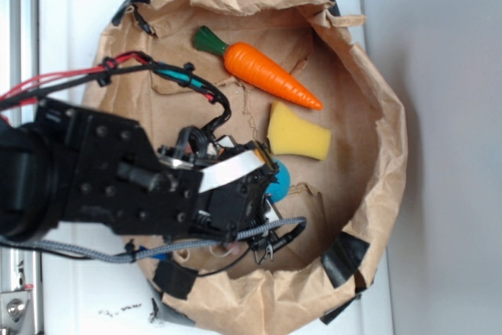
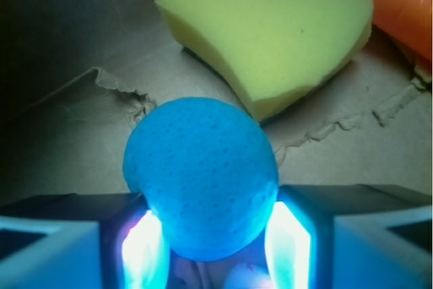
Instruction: Grab the blue ball.
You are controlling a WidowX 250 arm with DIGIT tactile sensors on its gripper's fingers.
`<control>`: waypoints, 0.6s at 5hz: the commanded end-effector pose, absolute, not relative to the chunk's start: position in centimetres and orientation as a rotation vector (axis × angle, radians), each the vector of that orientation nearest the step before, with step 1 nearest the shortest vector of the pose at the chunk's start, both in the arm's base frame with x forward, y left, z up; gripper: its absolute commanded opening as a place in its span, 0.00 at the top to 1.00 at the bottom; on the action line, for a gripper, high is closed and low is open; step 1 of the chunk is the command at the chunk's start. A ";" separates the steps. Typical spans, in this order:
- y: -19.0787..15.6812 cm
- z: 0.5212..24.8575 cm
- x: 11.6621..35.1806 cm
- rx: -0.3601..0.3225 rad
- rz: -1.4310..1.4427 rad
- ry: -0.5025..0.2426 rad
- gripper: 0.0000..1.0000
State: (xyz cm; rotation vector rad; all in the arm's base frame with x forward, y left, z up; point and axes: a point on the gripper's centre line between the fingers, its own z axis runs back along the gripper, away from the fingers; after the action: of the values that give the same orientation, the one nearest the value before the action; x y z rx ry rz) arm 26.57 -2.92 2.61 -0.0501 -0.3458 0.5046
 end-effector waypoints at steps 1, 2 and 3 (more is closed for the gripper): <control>-3.0 3.2 26.5 -0.079 0.518 -0.342 1.00; -2.8 3.9 26.6 -0.105 0.519 -0.335 1.00; -1.9 7.1 26.6 -0.155 0.575 -0.319 1.00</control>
State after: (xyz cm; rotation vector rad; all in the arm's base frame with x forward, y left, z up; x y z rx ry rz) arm 25.87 -2.41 6.00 -0.1315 -0.2535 0.5764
